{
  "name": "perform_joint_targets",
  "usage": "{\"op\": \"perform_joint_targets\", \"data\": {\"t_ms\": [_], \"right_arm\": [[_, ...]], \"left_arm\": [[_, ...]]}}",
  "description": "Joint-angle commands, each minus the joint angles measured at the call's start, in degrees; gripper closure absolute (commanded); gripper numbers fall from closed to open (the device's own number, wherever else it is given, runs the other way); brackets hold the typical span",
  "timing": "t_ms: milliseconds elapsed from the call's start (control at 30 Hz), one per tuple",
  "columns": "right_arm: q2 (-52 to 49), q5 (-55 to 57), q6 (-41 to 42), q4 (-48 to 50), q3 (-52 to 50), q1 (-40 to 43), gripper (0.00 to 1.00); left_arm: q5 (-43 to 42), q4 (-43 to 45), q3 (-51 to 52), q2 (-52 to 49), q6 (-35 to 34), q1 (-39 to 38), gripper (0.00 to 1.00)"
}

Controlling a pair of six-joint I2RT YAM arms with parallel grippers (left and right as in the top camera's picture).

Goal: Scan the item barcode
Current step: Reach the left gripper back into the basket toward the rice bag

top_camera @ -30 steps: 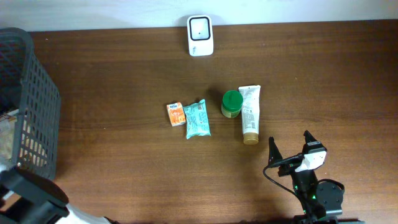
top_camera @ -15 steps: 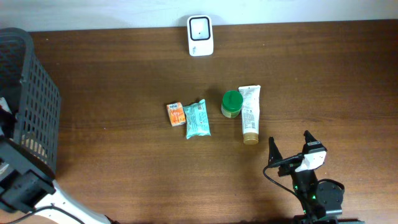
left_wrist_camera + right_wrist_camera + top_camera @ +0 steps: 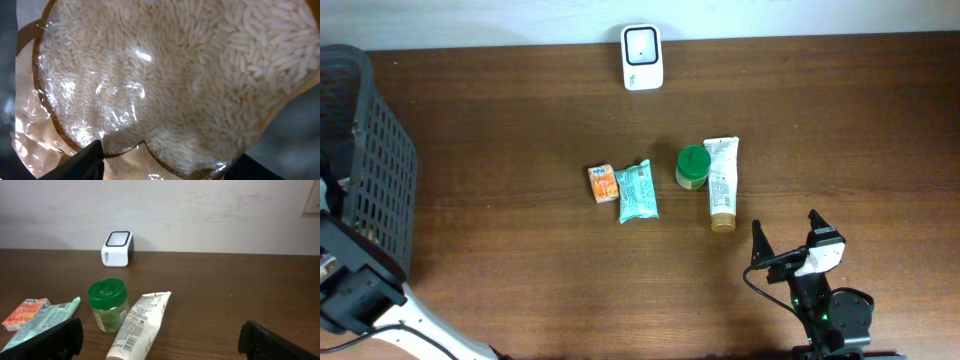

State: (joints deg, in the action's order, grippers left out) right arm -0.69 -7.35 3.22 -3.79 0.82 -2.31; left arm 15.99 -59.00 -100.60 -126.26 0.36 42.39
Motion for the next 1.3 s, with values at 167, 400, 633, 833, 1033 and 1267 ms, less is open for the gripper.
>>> {"op": "perform_joint_targets", "data": {"t_ms": [167, 400, 633, 833, 1033, 1267], "right_arm": [[0.28, 0.33, 0.2, -0.04, -0.46, -0.42, 0.02], [0.28, 0.33, 0.2, -0.04, -0.46, -0.42, 0.02], [0.28, 0.33, 0.2, -0.04, -0.46, -0.42, 0.02], [0.28, 0.33, 0.2, -0.04, -0.46, -0.42, 0.02], [0.28, 0.33, 0.2, -0.04, -0.46, -0.42, 0.02], [0.28, 0.33, 0.2, -0.04, -0.46, -0.42, 0.02]], "left_arm": [[1.81, -0.61, 0.44, -7.76, -1.03, 0.28, 0.74], [1.81, -0.74, 0.42, -7.74, -1.03, 0.26, 1.0], [0.28, -6.08, -5.62, -5.4, -1.03, 0.22, 1.0], [0.28, -6.78, -9.07, 3.19, -1.03, 0.13, 1.0], [-0.5, -5.33, -9.07, 10.88, -1.01, 0.11, 1.0], [-5.38, -4.22, -9.07, 16.37, -1.03, 0.09, 1.0]]}}
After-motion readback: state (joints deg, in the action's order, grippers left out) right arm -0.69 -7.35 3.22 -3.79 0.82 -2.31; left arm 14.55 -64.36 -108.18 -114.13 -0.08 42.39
